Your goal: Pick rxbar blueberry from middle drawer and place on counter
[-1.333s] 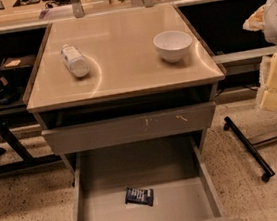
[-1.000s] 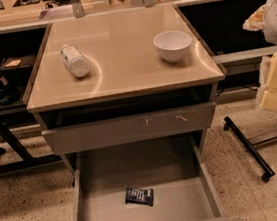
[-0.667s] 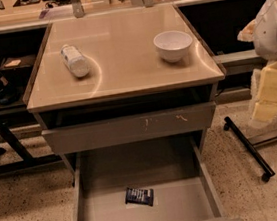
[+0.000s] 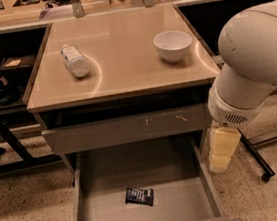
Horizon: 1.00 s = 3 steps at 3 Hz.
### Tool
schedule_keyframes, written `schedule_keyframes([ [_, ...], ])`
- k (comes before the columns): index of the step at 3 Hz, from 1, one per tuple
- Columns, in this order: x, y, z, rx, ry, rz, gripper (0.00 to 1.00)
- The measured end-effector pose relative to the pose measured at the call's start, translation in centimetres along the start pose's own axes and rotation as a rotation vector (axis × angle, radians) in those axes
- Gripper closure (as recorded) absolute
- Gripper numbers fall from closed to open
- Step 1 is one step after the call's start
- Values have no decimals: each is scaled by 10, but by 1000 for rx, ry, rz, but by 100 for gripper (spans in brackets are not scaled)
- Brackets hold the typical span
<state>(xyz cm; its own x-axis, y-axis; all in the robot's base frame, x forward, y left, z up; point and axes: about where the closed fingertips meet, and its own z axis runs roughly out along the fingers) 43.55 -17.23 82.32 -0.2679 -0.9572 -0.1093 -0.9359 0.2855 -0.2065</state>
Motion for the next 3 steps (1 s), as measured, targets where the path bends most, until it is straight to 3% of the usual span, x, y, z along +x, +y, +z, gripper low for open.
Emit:
schedule_keyframes([
  [1,1,1,0,-2,2,-1,0],
  [2,-8,23,33,-51,-1,-12,0],
  [3,-35,53,98,-107,-19,-22,0],
])
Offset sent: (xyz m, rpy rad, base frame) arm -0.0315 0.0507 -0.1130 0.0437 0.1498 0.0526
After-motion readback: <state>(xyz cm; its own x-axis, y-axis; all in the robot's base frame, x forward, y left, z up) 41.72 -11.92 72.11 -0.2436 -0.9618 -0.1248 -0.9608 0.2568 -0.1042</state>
